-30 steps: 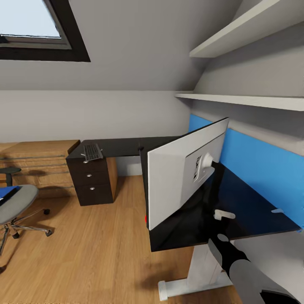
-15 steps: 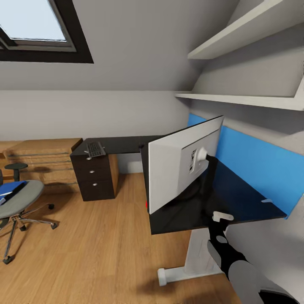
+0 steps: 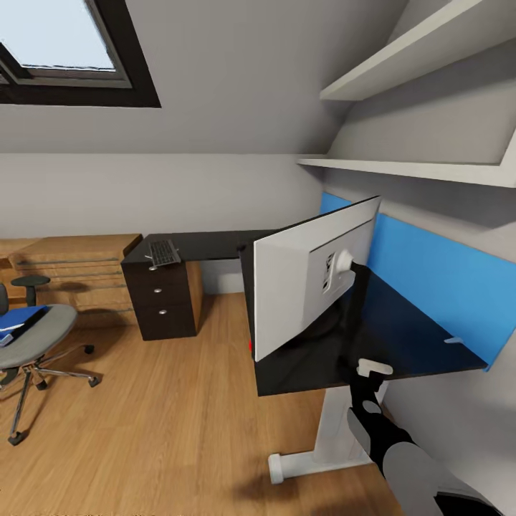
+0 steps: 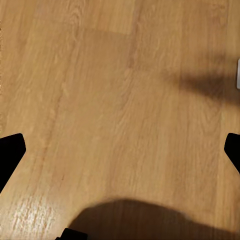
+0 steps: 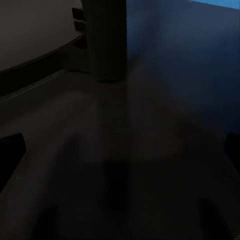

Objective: In the bedroom, organize the workspace by keeping the computer under the desk, ensuring the monitor is on the desk, placing the keyboard on the desk next to the monitor, placing the mouse on the desk next to the keyboard, moving the folder from the swivel chair onto the desk next to the mouse, stacking the notebook on top of the folder with the pen on top of the notebook, and positioning the swivel chair next to the desk.

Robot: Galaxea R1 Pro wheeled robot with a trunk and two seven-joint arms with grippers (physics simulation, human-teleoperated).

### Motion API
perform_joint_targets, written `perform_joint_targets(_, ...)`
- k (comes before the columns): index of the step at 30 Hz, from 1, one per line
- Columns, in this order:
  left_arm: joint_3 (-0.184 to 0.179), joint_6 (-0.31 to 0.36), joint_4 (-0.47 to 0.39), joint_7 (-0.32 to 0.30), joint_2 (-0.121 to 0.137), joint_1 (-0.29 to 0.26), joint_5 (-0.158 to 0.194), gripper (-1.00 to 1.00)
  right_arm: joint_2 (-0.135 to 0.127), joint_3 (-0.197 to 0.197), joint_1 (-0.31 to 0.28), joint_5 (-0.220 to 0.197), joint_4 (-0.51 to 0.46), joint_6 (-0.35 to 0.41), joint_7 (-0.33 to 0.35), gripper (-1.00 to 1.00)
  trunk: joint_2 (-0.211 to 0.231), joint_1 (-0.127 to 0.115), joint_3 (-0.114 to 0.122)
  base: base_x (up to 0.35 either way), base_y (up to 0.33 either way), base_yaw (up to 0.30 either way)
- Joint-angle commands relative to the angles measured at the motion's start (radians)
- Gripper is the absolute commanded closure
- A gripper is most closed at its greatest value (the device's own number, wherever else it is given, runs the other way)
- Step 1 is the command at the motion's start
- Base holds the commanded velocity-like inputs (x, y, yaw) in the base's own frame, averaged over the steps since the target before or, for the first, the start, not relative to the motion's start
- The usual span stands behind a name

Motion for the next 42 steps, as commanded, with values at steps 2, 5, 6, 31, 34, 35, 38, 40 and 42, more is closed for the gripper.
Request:
perform_joint_targets(2,0.003,-0.003,0.001,0.0,-0.001,-0.001,0.002,-1.0,0.001,-0.003,-0.001,-0.002,0.001,-0.006,0.0,-1.0,0.0,0.0,-0.002,-0.002,0.0,0.116)
perform_joint_targets(5,0.003,-0.003,0.001,0.0,-0.001,-0.001,0.002,-1.0,0.0,-0.005,-0.001,-0.002,0.0,-0.008,0.0,-1.0,0.0,0.0,-0.005,-0.001,0.0,0.141)
perform_joint_targets(6,0.003,-0.003,0.001,0.0,-0.001,-0.001,0.002,-1.0,0.0,-0.006,-0.001,-0.003,0.0,-0.008,0.0,-1.0,0.0,0.0,-0.006,-0.001,0.0,0.153)
perform_joint_targets(31,0.002,-0.002,0.001,0.0,-0.001,-0.001,0.002,-1.0,0.0,-0.009,-0.001,-0.001,0.001,-0.019,-0.001,-1.0,0.0,0.0,-0.011,0.0,-0.003,0.031)
perform_joint_targets(34,0.003,-0.002,0.001,0.0,-0.001,-0.001,0.002,-1.0,0.0,-0.009,-0.001,0.0,0.002,-0.02,-0.001,-1.0,0.0,0.0,-0.011,0.0,-0.157,0.0)
perform_joint_targets(35,0.003,-0.002,0.001,0.0,-0.001,-0.001,0.002,-1.0,0.0,-0.009,-0.001,0.0,0.002,-0.02,-0.001,-1.0,0.0,0.0,-0.011,0.0,-0.211,0.0)
perform_joint_targets(38,0.003,-0.002,0.001,0.0,-0.001,-0.001,0.002,-1.0,0.001,-0.009,-0.001,-0.001,0.002,-0.02,0.0,-1.0,0.0,0.0,-0.011,0.0,-0.253,0.0)
perform_joint_targets(40,0.003,-0.002,0.001,0.0,-0.001,-0.001,0.002,-1.0,0.001,-0.008,-0.001,-0.001,0.003,-0.02,0.0,-1.0,0.0,0.0,-0.011,0.0,-0.287,0.015)
perform_joint_targets(42,0.003,-0.002,0.001,0.0,-0.001,-0.001,0.002,-1.0,0.001,-0.008,-0.001,-0.001,0.003,-0.019,-0.001,-1.0,0.0,0.0,-0.012,0.0,-0.263,0.095)
